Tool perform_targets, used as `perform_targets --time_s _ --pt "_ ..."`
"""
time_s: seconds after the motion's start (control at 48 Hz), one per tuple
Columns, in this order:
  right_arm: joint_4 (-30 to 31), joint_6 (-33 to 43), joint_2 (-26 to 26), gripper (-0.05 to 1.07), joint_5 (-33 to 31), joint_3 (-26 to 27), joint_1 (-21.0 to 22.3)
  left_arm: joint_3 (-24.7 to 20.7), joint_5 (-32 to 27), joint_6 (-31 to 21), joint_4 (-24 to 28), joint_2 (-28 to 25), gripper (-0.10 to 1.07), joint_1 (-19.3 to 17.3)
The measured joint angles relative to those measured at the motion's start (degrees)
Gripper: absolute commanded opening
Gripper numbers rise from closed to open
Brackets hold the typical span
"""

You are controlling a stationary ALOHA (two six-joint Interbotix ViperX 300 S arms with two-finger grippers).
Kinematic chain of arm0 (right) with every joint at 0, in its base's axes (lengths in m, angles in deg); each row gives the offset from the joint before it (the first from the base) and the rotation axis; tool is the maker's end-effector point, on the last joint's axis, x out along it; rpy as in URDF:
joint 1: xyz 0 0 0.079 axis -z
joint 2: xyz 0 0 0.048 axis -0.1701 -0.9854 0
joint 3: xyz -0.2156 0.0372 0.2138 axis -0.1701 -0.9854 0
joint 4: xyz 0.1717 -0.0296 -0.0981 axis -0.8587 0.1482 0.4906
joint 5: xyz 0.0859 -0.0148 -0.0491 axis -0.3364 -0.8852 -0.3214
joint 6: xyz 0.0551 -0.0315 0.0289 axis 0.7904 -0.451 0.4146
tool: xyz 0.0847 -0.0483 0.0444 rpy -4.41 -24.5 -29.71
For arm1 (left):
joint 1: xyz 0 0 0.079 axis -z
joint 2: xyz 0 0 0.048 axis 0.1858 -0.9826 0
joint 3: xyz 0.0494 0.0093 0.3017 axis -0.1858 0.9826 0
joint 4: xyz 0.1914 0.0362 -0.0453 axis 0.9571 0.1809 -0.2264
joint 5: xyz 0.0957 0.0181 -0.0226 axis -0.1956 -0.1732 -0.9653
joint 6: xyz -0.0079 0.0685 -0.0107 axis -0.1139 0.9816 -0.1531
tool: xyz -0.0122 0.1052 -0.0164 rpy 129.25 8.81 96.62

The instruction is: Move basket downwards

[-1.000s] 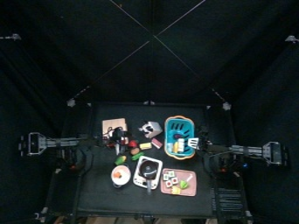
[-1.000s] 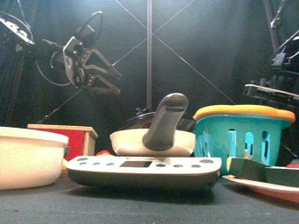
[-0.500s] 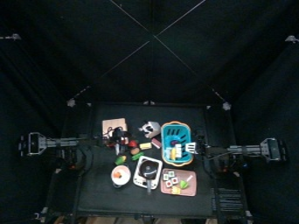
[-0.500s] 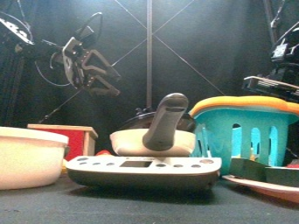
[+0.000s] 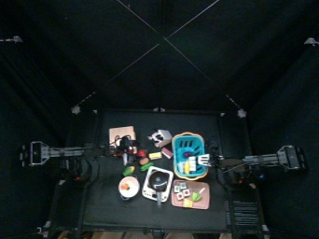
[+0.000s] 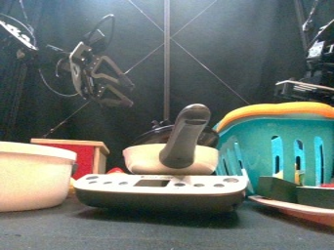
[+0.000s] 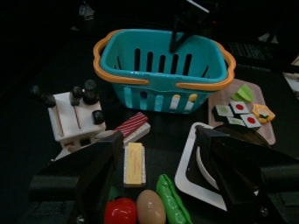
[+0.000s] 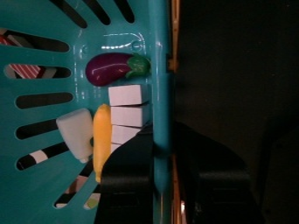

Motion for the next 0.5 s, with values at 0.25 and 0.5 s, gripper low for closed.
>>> perform_targets --time_s 0.25,0.5 --pt "-0.18 0.00 -0.18 0.60 0.62 0.00 -0.18 0.70 -0.09 0.09 0.00 0.00 0.99 -0.97" --pt "0.09 -0.18 0.00 0.84 0.88 0.00 -0.09 0.88 -0.18 0.09 0.09 0.00 0.99 -1.67"
